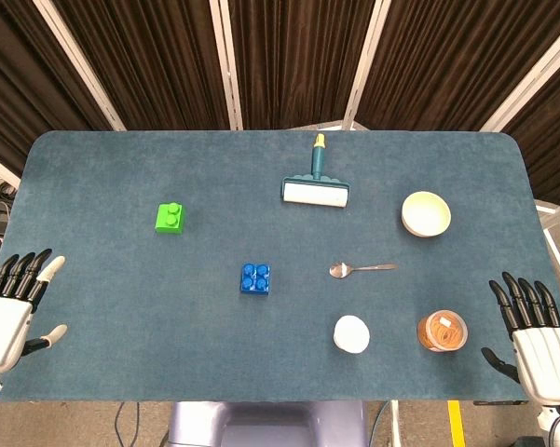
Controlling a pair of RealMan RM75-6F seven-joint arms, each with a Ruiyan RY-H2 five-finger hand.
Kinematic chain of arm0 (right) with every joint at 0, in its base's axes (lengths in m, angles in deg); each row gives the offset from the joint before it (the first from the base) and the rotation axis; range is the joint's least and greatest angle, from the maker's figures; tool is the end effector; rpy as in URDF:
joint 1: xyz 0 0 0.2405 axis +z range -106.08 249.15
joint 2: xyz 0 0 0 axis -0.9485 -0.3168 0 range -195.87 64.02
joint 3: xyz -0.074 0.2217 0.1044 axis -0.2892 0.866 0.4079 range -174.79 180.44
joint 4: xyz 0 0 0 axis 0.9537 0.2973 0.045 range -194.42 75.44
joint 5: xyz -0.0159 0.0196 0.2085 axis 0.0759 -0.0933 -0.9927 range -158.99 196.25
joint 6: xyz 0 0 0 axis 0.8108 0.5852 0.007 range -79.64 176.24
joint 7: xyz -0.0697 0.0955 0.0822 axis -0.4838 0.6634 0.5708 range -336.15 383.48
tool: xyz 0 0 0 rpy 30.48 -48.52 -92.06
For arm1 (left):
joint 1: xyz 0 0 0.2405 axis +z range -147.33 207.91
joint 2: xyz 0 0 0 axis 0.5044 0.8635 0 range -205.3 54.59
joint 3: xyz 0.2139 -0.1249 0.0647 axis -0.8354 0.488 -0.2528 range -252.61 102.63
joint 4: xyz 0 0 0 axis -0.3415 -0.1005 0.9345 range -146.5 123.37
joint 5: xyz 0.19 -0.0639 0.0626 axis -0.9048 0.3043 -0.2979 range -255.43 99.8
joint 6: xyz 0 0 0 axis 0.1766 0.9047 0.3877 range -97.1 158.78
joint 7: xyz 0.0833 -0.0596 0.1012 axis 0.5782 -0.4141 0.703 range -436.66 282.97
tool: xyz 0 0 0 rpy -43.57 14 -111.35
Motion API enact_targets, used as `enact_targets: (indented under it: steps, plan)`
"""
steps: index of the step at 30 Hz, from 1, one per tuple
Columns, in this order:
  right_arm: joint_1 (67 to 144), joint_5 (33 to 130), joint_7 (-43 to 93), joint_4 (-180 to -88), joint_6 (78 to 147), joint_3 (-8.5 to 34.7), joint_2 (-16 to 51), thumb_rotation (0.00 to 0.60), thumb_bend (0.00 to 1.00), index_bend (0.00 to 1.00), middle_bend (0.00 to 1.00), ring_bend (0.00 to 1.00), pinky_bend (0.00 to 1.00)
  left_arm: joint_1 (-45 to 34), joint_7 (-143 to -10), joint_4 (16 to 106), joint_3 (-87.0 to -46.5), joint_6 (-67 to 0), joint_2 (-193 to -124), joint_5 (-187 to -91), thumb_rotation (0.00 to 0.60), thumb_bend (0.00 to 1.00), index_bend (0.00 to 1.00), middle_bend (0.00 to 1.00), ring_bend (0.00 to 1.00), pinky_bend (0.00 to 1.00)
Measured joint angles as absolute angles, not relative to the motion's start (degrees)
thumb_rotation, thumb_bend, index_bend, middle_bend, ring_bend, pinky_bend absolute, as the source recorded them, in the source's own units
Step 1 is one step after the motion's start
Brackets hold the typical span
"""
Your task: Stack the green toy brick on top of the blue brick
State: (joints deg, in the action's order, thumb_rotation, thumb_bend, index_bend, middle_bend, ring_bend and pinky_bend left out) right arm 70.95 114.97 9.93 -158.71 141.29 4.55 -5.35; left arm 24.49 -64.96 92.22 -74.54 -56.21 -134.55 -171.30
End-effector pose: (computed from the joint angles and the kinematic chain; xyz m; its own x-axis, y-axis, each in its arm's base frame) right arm -0.2773 -0.1459 0.1745 0.5510 0.1009 0.8284 -0.8250 -0.0841 0.5589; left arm -0.2585 0.1722 0.1621 0.4863 -0.0195 0.8736 0.8613 -0.1581 -0.4830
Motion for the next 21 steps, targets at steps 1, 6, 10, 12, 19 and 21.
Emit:
enact_targets:
  steps: [1, 6, 10, 12, 19, 21]
  plan:
    - [70.9, 115.0, 10.1, -158.6, 141.3, 4.5, -5.4, 0.600, 0.00, 0.00, 0.00, 0.00, 0.00, 24.5, -65.0, 92.2, -74.6, -56.1, -134.5, -171.3, 0.600, 0.01, 0.00, 0.00, 0.00, 0.00]
    - [70.9, 115.2, 10.4, -158.5, 141.3, 4.3, -5.4, 0.600, 0.00, 0.00, 0.00, 0.00, 0.00, 24.0, -66.4, 92.5, -74.7, -54.4, -134.0, -170.3, 0.600, 0.01, 0.00, 0.00, 0.00, 0.00]
    - [70.9, 116.2, 11.2, -158.4, 141.6, 4.0, -5.5, 0.600, 0.00, 0.00, 0.00, 0.00, 0.00, 22.1, -68.2, 91.7, -73.7, -51.5, -134.2, -168.7, 0.600, 0.01, 0.00, 0.00, 0.00, 0.00]
    - [71.1, 116.6, 11.5, -158.5, 141.7, 4.1, -5.5, 0.600, 0.00, 0.00, 0.00, 0.00, 0.00, 20.2, -69.4, 91.1, -72.8, -48.5, -134.3, -167.2, 0.600, 0.01, 0.00, 0.00, 0.00, 0.00]
    - [72.0, 116.4, 11.7, -157.4, 140.6, 4.5, -4.9, 0.600, 0.00, 0.00, 0.00, 0.00, 0.00, 10.4, -72.8, 87.1, -67.8, -33.4, -135.9, -158.5, 0.600, 0.01, 0.00, 0.00, 0.00, 0.00]
    - [72.3, 115.5, 11.6, -157.3, 140.0, 4.8, -4.7, 0.600, 0.00, 0.00, 0.00, 0.00, 0.00, 6.9, -73.1, 85.1, -66.0, -28.8, -137.1, -155.1, 0.600, 0.01, 0.00, 0.00, 0.00, 0.00]
